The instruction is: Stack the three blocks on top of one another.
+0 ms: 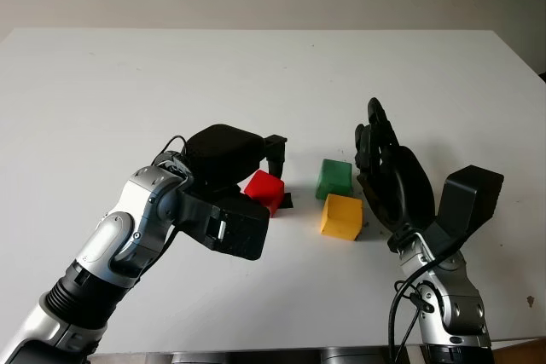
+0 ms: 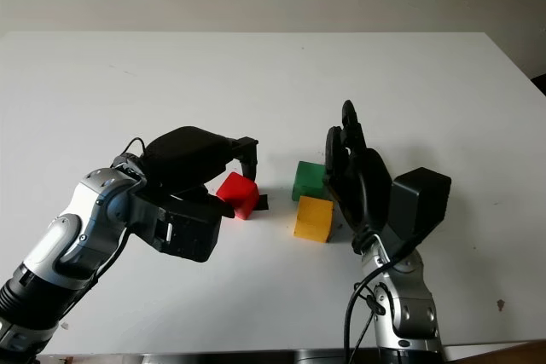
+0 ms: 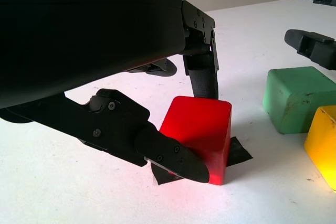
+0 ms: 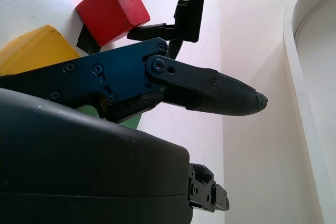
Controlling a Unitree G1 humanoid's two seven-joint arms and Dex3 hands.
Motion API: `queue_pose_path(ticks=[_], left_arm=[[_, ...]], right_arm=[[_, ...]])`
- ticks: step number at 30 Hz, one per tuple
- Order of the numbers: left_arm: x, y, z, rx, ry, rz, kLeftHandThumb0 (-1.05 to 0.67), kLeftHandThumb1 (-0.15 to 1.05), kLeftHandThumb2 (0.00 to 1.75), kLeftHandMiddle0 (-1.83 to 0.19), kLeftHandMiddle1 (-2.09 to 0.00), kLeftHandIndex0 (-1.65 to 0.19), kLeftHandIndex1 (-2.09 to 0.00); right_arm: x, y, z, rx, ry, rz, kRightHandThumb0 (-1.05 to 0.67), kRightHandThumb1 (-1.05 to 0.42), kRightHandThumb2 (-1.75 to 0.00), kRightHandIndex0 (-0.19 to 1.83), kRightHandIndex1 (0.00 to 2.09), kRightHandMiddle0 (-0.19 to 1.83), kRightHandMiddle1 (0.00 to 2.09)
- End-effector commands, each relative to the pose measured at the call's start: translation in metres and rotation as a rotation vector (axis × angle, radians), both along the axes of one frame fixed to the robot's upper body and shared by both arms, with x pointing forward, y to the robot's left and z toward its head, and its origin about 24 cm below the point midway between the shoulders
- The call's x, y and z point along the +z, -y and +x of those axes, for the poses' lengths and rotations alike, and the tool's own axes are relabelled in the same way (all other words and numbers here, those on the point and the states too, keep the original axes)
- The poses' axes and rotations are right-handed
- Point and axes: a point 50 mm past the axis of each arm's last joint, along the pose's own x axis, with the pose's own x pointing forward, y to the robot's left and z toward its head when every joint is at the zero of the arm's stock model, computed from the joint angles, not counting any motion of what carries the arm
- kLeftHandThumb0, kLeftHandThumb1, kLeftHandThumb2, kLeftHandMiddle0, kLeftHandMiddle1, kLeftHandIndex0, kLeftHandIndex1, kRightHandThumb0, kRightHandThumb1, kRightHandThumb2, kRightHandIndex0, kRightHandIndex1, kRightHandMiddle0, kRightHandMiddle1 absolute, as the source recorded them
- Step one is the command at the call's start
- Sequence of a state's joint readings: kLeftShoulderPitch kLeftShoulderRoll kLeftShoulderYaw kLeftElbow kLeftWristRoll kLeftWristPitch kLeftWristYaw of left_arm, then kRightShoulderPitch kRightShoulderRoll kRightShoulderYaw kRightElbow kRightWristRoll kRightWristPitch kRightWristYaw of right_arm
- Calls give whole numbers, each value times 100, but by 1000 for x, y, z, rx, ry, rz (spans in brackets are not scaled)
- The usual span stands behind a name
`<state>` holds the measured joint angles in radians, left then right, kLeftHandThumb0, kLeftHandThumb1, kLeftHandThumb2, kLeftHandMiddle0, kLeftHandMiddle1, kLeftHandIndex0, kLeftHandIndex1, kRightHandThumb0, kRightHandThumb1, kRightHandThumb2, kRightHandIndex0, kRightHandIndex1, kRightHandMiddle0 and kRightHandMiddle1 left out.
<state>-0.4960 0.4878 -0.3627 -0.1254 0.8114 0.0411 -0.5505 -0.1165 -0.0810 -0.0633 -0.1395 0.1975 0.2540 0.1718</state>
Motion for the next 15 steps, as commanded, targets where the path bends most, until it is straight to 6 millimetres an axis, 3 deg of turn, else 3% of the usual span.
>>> queue_pose_path(ticks=[1, 6, 9, 13, 15], left_arm=[[1, 2, 1, -3, 2, -9, -34, 101, 6, -34, -7, -24, -156], [-1, 4, 2, -2, -5, 14, -39, 102, 6, -33, -6, -24, -150], [-3, 4, 2, 0, -25, 46, -51, 101, 5, -17, -4, -8, -125], [-5, 3, 1, -15, -64, 54, -63, 99, 5, 5, -4, -10, -31], [-6, 2, -2, -31, -89, 31, -64, 99, 5, 10, -3, -4, -17]], right_arm=[[4, 0, -2, 3, 21, -10, -74, -105, -67, -19, 0, -19, 1], [4, 1, -2, 2, 23, -3, -74, -105, -67, -19, 0, -19, 1], [4, 1, -3, 1, 23, -6, -74, -105, -67, -19, 0, -19, 1], [4, 2, -3, -2, 21, -5, -74, -105, -67, -19, 0, -19, 0], [3, 2, -3, 0, 20, -3, -74, -105, -67, -19, 0, -19, 0]])
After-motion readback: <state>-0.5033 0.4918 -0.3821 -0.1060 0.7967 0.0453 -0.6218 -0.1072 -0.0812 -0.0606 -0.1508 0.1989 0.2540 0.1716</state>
